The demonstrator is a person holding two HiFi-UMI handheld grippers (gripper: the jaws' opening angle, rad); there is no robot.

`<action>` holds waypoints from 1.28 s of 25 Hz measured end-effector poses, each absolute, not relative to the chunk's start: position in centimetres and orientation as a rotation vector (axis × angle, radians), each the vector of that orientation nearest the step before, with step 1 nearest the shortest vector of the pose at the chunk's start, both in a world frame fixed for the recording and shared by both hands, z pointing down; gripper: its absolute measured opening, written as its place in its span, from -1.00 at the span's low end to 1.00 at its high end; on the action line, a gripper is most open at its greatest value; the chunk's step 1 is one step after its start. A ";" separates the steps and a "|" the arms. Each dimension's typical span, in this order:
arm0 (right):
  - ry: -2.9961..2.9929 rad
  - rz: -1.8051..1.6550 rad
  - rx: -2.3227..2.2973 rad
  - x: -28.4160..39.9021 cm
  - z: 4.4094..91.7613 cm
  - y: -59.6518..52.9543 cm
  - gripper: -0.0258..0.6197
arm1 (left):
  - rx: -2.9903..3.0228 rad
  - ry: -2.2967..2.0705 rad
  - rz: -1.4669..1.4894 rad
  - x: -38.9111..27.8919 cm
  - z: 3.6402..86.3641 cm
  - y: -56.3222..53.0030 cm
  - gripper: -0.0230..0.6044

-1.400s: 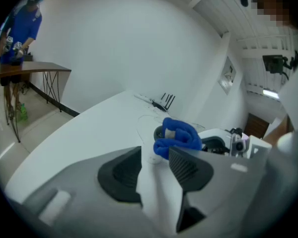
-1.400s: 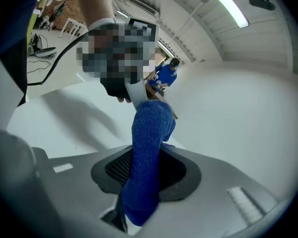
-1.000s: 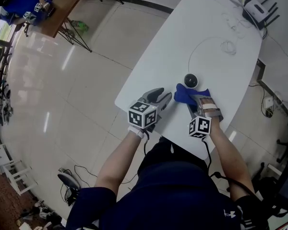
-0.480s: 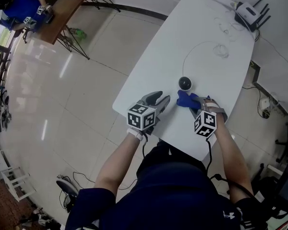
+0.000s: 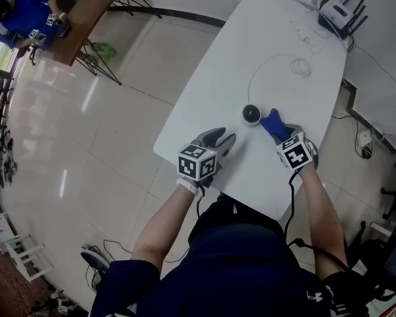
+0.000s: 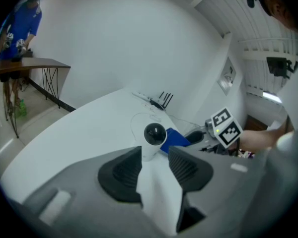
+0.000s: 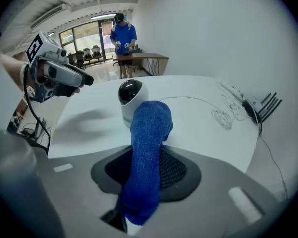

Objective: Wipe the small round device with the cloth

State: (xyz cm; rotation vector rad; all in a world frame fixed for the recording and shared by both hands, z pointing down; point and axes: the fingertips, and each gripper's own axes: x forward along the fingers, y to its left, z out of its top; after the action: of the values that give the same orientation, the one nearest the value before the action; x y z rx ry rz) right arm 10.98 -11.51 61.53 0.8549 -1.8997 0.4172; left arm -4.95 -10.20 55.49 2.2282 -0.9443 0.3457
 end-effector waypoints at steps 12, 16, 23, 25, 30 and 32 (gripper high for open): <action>-1.956 0.353 0.557 0.7 61.2 -6.1 -0.51 | 2.189 -0.992 0.311 -7.2 55.7 -9.9 -0.39; -1.921 0.431 0.620 3.0 60.9 -7.6 -0.50 | 2.179 -1.002 0.313 -7.6 55.9 -9.7 -0.39; -1.840 0.559 0.795 10.1 60.5 -10.5 -0.51 | 2.337 -0.930 0.474 -5.4 55.7 -10.5 -0.39; -1.844 0.514 0.838 10.6 59.5 -11.7 -0.51 | 2.365 -0.913 0.469 -4.4 55.3 -11.4 -0.39; -1.918 0.197 0.925 8.2 53.5 -14.8 -0.50 | 2.414 -0.887 0.445 -2.4 53.6 -13.4 -0.39; -2.022 0.138 0.967 6.4 51.1 -15.5 -0.51 | 2.410 -0.894 0.414 -2.4 52.9 -13.9 -0.39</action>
State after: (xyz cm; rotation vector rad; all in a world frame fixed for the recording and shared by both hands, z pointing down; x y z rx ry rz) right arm 6.41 -15.52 51.10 0.9672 -2.0218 0.1384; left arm -2.42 -13.90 52.86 2.4101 -0.8939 0.4140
